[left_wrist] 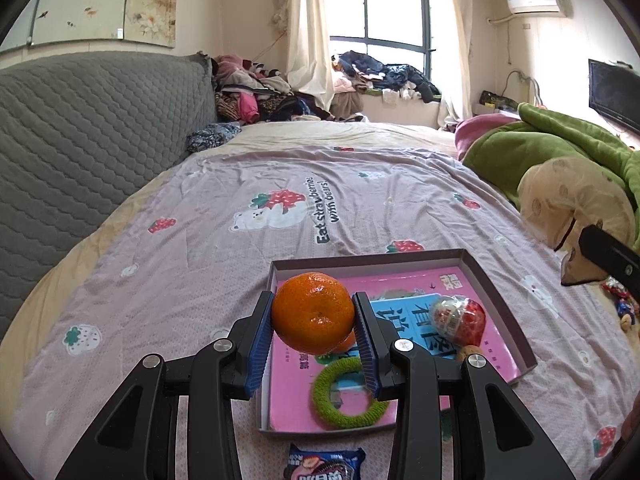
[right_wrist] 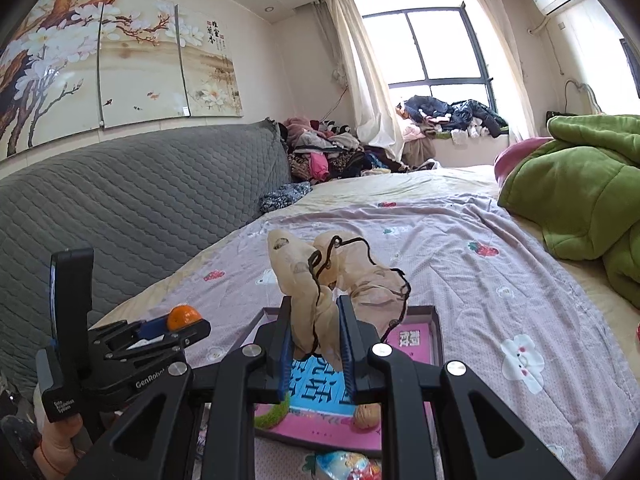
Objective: Organize objects
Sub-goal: 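Lower the mandarin with the left gripper while the right lowers the beige cloth into the box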
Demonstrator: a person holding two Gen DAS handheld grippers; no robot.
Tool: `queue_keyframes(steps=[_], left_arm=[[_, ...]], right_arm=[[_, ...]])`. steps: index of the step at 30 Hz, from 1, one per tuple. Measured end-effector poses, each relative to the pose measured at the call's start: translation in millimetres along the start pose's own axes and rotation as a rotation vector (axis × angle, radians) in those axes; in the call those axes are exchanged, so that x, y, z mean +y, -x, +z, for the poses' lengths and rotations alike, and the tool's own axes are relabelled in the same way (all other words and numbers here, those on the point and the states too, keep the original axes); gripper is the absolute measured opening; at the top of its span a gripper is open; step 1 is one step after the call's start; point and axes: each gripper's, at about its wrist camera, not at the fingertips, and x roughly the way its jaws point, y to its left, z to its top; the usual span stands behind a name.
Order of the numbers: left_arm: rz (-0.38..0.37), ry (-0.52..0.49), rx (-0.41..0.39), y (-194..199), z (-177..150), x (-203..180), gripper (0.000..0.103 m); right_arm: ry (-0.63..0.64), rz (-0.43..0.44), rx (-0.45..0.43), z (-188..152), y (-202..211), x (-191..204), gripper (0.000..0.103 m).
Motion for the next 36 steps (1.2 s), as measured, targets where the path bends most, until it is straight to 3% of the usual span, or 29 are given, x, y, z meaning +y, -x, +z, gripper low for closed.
queue_keyframes(steps=[13, 36], left_arm=[[-0.005, -0.001, 0.016, -24.7, -12.0, 6.3, 0.04], [-0.03, 0.039, 0.157, -74.8, -37.3, 12.0, 0.04]], right_arm=[[0.001, 0.008, 0.016, -8.0, -27.5, 0.5, 0.021], [0.04, 0.008, 0.156, -44.4, -81.4, 11.7, 0.021]])
